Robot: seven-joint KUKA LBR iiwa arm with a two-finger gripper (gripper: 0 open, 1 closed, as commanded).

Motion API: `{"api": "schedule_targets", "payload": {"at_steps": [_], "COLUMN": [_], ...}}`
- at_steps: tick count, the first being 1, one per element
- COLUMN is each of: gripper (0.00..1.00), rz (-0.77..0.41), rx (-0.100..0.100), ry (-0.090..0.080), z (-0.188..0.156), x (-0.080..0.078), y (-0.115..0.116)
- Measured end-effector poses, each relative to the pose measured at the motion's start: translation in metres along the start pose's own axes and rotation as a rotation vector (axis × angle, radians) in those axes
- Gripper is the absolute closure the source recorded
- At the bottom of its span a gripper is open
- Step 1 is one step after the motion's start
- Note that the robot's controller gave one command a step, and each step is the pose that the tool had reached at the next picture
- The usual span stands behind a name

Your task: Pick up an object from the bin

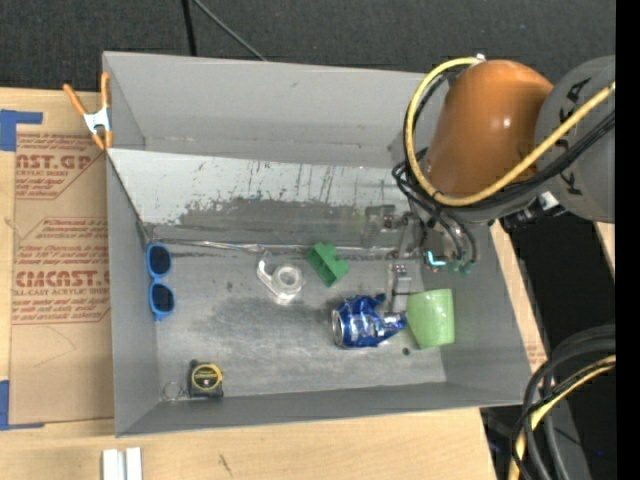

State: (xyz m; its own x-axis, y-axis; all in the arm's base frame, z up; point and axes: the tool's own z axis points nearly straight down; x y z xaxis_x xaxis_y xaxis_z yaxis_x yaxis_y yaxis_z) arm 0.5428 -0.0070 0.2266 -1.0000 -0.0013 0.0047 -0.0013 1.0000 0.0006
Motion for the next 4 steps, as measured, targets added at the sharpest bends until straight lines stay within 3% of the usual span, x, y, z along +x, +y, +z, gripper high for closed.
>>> {"api": "schedule_targets", "payload": {"at_steps": [1, 2, 3, 4], "gripper": [0.0, 1.0, 1.0, 1.0], "rz": [-0.252, -0.251, -0.242, -0.341], "rx": [0.0, 0.001, 0.003, 0.004], "ry": [0.002, -0.005, -0.013, -0.018], "z": [0.153, 0.149, 0.065, -0.037], "x": [0.018, 0.016, 0.016, -0.034], "y": [-0.015, -0.015, -0.033, -0.031]}}
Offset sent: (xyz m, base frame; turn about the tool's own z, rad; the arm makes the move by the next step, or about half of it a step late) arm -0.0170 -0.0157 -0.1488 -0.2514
